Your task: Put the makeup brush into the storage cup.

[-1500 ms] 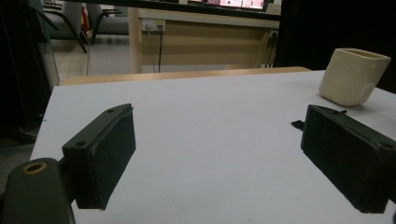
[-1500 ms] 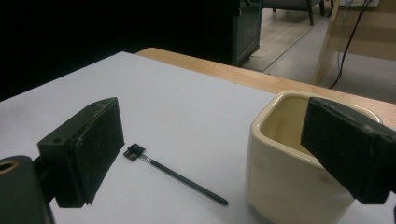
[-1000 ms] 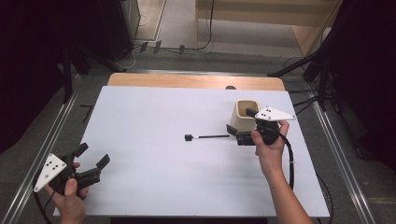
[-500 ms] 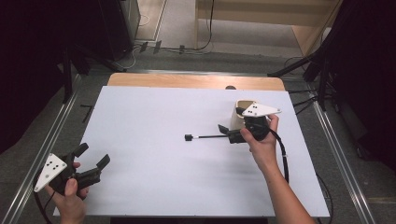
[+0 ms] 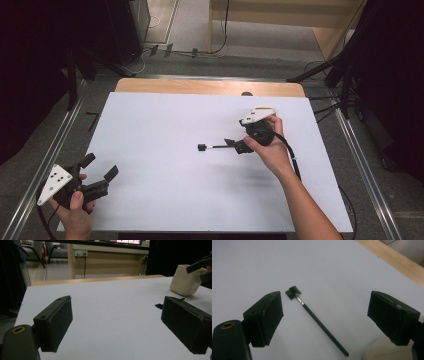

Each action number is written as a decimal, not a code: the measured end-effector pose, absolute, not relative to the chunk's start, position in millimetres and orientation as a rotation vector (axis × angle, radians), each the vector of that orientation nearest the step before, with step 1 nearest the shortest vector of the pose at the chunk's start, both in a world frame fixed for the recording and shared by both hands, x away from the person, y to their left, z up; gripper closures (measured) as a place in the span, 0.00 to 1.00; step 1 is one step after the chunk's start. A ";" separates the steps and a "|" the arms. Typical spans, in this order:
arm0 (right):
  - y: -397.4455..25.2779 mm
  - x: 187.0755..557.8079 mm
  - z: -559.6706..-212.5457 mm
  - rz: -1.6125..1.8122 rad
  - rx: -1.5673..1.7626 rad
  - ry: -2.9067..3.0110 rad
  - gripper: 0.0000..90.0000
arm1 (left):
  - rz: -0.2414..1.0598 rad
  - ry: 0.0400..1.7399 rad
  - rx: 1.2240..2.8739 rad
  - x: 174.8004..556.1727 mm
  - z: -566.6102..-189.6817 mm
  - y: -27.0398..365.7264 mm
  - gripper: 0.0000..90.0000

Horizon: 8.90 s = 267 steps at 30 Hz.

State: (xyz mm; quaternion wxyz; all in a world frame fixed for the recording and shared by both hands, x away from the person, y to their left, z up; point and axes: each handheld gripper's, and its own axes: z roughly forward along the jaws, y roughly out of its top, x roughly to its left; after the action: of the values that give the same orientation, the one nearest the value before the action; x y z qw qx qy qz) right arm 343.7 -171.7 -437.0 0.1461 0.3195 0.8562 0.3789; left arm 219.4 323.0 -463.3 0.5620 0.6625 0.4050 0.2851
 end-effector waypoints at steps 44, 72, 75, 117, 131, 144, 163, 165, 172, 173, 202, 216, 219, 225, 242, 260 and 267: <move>-104.1 377.6 -472.4 0.460 0.710 2.816 0.66 | 0.674 0.954 1.567 219.6 -463.9 322.4 0.12; -91.9 389.2 -477.5 0.363 0.689 2.962 0.96 | 0.675 0.952 1.576 219.7 -464.0 320.6 0.12; -91.0 390.4 -477.3 0.355 0.747 2.966 0.97 | 0.675 0.953 1.574 219.5 -463.8 320.6 0.12; -122.5 376.9 -442.5 0.812 0.966 2.666 0.97 | 0.676 0.954 1.574 219.9 -463.9 320.8 0.13; -151.8 369.8 -428.8 1.096 1.052 2.419 0.97 | 0.676 0.951 1.581 220.3 -464.1 319.7 0.13; -168.8 364.0 -416.0 1.314 1.073 2.226 0.97 | 0.677 0.952 1.579 220.2 -464.2 320.3 0.13; -190.7 356.6 -403.3 1.454 1.029 2.030 0.97 | 0.676 0.952 1.582 220.3 -464.3 319.6 0.13; -191.8 356.2 -402.2 1.456 1.025 2.016 0.97 | 0.675 0.953 1.582 220.3 -464.4 319.6 0.13; -194.7 355.8 -398.2 1.466 1.017 1.976 0.97 | 0.675 0.952 1.583 220.4 -464.6 319.2 0.13; -195.3 355.9 -397.5 1.470 1.015 1.974 0.97 | 0.675 0.952 1.583 220.4 -464.5 319.1 0.13; -215.4 356.1 -383.8 1.537 0.987 1.812 0.97 | 0.674 0.952 1.585 220.4 -464.7 318.7 0.13; -230.0 354.0 -383.8 1.522 1.007 1.773 0.97 | 0.673 0.952 1.584 220.5 -464.7 318.7 0.13; -233.2 353.3 -384.0 1.517 1.015 1.768 0.97 | 0.674 0.951 1.586 220.5 -464.8 318.6 0.13; -240.1 351.9 -384.4 1.503 1.026 1.755 0.97 | 0.673 0.952 1.583 220.5 -464.7 319.0 0.13; -260.6 347.8 -407.0 1.487 1.104 1.740 0.97 | 0.674 0.951 1.588 220.7 -465.2 318.1 0.13; -270.2 343.4 -434.8 1.452 1.178 1.761 0.97 | 0.673 0.951 1.590 220.9 -465.5 317.3 0.13; -272.9 341.1 -446.6 1.434 1.206 1.769 0.97 | 0.673 0.952 1.591 220.8 -465.6 317.3 0.13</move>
State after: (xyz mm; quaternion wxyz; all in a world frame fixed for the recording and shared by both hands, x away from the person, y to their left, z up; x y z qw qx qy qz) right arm 341.1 -272.9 -446.6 0.2786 0.4496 0.6593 0.5344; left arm 220.8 317.3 -465.6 0.5518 0.6727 0.4025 0.2846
